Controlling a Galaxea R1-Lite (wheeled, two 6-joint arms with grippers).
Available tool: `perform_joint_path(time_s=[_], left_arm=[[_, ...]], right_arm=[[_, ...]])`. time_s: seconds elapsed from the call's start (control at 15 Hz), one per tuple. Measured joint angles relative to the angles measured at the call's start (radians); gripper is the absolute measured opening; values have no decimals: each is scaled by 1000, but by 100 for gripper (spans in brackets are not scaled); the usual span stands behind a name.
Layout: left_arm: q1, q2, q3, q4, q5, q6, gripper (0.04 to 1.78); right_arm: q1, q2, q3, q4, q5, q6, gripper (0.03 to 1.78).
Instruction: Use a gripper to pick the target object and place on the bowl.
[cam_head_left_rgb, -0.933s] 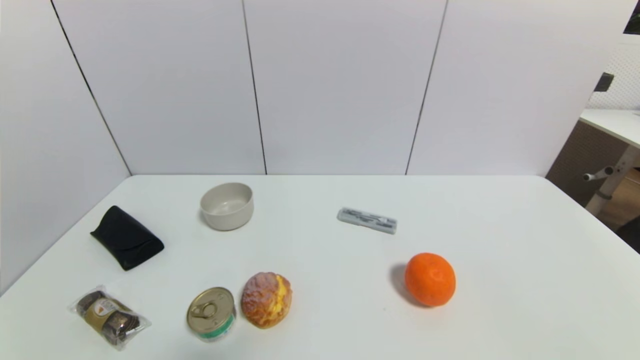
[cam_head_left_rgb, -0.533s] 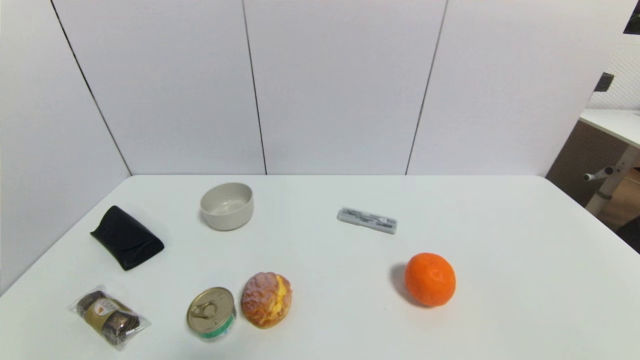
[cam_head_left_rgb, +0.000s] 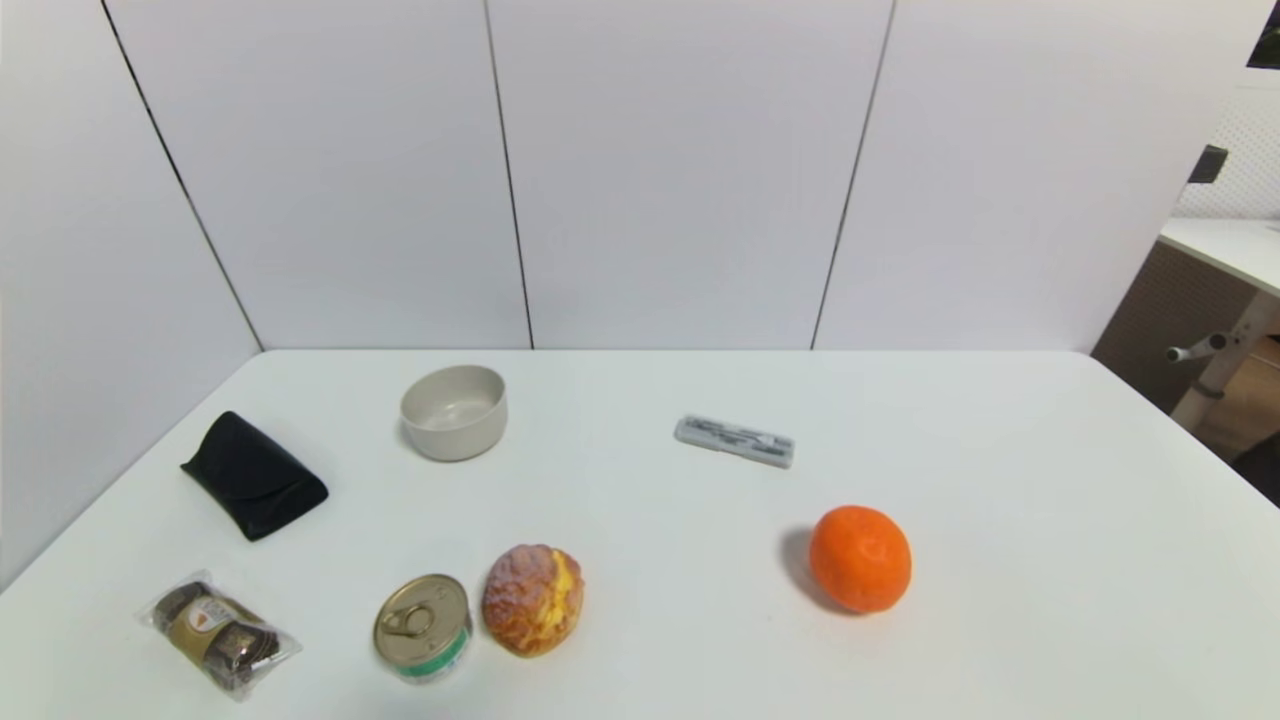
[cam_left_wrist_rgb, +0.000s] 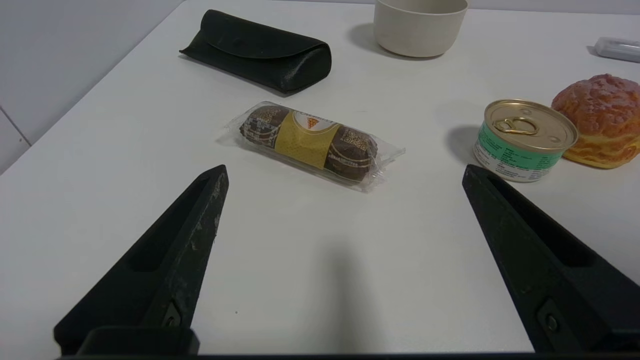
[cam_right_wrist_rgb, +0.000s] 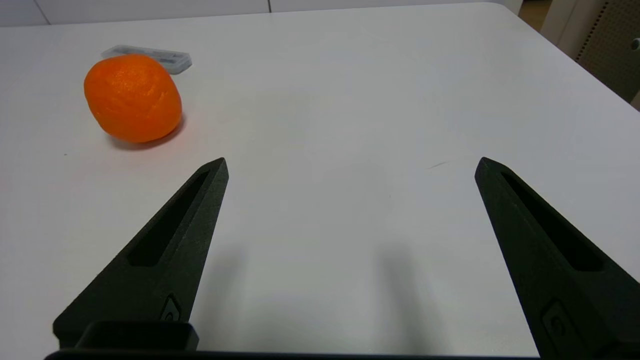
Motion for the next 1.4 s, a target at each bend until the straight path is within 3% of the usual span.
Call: perform_joint_path(time_s=[0.53,0.8,1.07,1.4], left_arm=[[0,29,-7,-16,-3,59,169],[-36,223,-121,-90,-1,112,169],[-240,566,-405,-136,67,157,169],[-467,1024,-881,-93,160,187,169]], right_arm=[[0,0,0,0,0,0,171],[0,0,0,0,0,0,171],[0,0,0,0,0,0,171],[0,0,0,0,0,0,171]])
